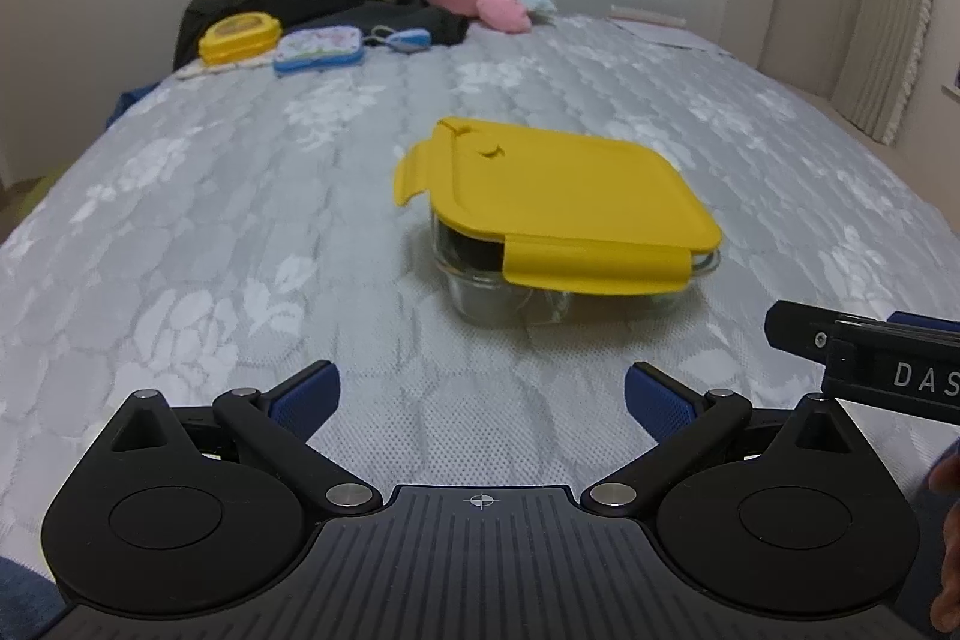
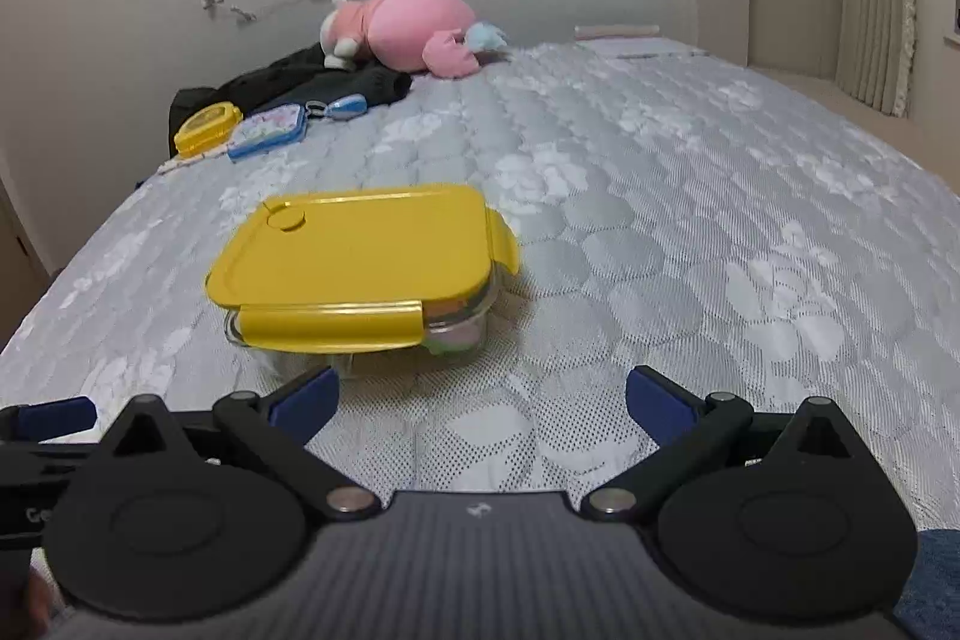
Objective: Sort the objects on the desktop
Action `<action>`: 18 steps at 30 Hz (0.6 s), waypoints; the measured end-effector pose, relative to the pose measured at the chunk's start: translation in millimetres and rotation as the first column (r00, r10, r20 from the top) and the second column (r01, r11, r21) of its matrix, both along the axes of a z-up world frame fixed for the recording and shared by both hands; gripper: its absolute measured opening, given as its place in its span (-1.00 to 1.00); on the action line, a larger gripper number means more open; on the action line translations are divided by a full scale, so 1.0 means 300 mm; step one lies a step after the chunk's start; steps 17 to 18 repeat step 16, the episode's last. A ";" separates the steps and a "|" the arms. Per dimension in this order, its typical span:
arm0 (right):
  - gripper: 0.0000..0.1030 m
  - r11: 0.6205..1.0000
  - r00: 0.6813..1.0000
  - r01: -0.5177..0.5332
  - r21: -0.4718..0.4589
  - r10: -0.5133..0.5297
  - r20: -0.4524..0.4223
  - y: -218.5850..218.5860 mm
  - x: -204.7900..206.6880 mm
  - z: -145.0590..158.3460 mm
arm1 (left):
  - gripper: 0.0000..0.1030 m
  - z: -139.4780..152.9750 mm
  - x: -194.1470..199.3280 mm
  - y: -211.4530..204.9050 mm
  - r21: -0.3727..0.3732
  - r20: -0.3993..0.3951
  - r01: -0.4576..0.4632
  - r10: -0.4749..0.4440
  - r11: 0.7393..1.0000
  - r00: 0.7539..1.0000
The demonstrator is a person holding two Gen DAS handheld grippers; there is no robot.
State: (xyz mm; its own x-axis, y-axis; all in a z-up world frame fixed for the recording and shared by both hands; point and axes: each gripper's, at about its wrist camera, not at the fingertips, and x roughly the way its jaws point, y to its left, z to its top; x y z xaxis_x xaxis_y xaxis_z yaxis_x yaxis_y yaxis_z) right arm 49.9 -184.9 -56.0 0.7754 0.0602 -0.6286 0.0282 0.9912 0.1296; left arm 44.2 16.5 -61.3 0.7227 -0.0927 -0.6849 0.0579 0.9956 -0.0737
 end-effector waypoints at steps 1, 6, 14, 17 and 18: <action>0.99 1.000 1.000 -0.002 0.000 0.002 -0.009 -0.002 -0.001 0.005 | 1.00 0.003 0.002 0.003 -0.004 -0.010 0.002 -0.002 1.000 1.000; 0.99 0.999 0.999 -0.039 -0.033 0.039 0.003 -0.013 -0.024 0.020 | 1.00 0.015 0.025 0.040 -0.063 -0.084 -0.021 0.016 0.998 0.996; 0.99 0.996 0.999 -0.004 -0.089 0.008 0.038 -0.203 0.088 0.102 | 1.00 0.091 0.159 0.199 0.053 -0.003 -0.134 0.135 0.990 0.991; 0.99 0.993 0.999 0.043 -0.111 -0.040 0.031 -0.283 0.217 0.053 | 1.00 0.054 0.265 0.227 0.175 0.054 -0.189 0.182 0.966 0.982; 0.99 0.993 0.999 0.043 -0.111 -0.040 0.031 -0.283 0.217 0.053 | 1.00 0.054 0.265 0.227 0.175 0.054 -0.189 0.182 0.966 0.982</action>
